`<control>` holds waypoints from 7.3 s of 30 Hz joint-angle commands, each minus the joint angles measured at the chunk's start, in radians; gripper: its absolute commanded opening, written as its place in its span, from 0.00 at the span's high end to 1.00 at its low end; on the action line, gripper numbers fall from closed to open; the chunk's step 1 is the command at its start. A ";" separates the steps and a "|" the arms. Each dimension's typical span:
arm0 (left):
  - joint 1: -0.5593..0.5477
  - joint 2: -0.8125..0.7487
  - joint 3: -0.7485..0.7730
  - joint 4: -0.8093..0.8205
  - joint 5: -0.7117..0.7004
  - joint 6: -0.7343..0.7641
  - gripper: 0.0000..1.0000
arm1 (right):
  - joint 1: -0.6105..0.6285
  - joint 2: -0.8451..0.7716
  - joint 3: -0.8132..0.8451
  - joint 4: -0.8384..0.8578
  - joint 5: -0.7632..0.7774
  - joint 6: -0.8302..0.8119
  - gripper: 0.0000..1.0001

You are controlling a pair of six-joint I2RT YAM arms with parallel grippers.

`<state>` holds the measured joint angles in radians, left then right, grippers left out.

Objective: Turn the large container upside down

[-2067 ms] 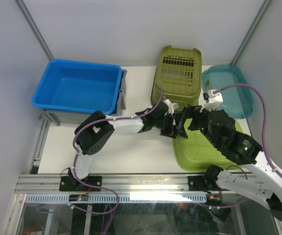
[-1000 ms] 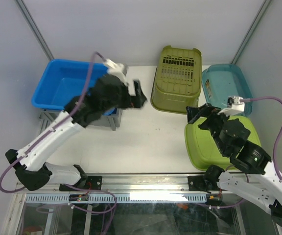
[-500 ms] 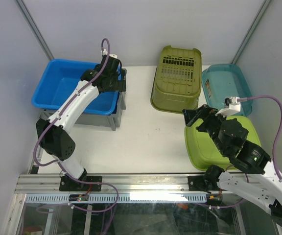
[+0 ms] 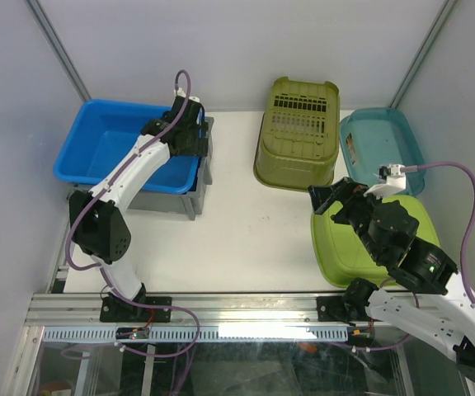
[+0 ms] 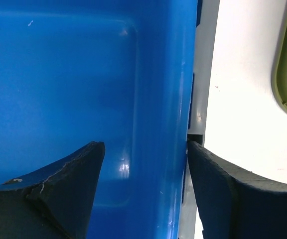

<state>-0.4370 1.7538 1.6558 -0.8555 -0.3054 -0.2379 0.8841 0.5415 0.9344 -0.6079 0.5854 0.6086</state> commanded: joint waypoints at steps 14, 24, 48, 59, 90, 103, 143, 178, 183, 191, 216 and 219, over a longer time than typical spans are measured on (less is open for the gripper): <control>0.002 0.003 0.043 0.018 0.049 0.053 0.78 | -0.001 -0.013 0.009 0.003 -0.004 0.034 0.01; -0.026 -0.150 0.466 -0.173 0.065 0.083 1.00 | -0.001 0.002 0.012 0.018 -0.008 0.030 0.01; -0.031 -0.405 0.592 0.448 0.859 -0.390 1.00 | 0.000 -0.118 0.116 -0.158 0.279 0.104 0.01; -0.043 -0.455 0.142 0.819 1.043 -0.854 1.00 | 0.000 -0.245 0.239 -0.064 0.548 -0.168 0.01; -0.394 -0.913 -1.097 1.524 0.208 -1.484 1.00 | -0.001 -0.088 0.101 0.093 0.427 -0.165 0.01; -0.393 -1.212 -1.093 0.860 -0.166 -1.709 1.00 | 0.000 -0.095 0.099 0.071 0.413 -0.145 0.01; -0.393 -1.439 -1.349 0.828 -0.220 -1.124 1.00 | 0.000 -0.047 0.063 0.079 0.219 -0.137 0.01; -0.396 -1.207 -1.288 0.900 -0.086 -0.796 0.71 | 0.000 0.142 0.023 -0.127 -0.222 0.099 0.03; -0.398 -1.150 -1.115 0.650 -0.124 -0.616 0.01 | -0.001 0.147 0.029 -0.148 -0.205 0.095 0.03; -0.395 -0.957 -0.630 0.204 -0.482 -0.384 0.01 | 0.000 0.142 0.009 -0.123 -0.211 0.107 0.03; -0.096 -0.332 -0.258 -0.325 -0.080 -0.139 0.01 | -0.001 0.255 0.031 -0.035 -0.284 0.083 0.03; 0.005 -0.293 -0.300 -0.213 -0.008 -0.083 0.01 | 0.000 0.237 0.022 -0.035 -0.273 0.088 0.02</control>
<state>-0.5411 1.4342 1.4014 -1.2125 -0.4084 -0.3878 0.8833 0.8047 0.9382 -0.6933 0.3153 0.6979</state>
